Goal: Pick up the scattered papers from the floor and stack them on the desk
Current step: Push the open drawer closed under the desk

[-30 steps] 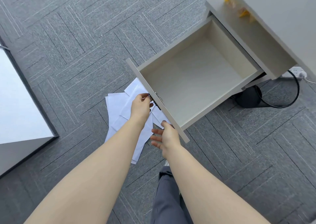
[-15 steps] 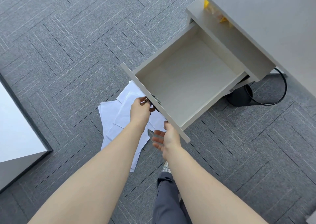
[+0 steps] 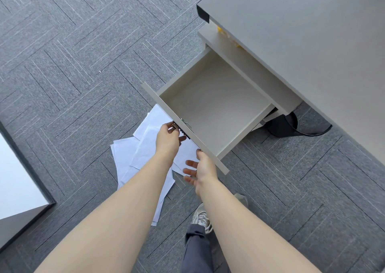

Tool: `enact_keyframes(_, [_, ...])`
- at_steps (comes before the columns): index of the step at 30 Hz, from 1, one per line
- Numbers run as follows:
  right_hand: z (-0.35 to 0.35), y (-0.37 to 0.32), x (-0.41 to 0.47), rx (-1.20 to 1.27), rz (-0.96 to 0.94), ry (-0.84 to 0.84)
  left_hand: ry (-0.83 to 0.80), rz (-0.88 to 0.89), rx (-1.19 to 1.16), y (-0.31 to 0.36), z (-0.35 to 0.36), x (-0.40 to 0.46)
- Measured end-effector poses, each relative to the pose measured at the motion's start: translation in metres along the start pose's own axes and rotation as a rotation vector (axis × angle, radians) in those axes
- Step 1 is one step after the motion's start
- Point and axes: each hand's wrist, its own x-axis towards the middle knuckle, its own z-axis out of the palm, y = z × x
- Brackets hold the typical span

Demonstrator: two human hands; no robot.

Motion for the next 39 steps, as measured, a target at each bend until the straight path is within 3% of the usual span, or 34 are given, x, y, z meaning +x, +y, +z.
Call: enact_keyframes(39, [-0.075,-0.156,0.058,0.004,-0.158,-0.012,-0.144,0.077,-0.108,0.086,0.151,0.029])
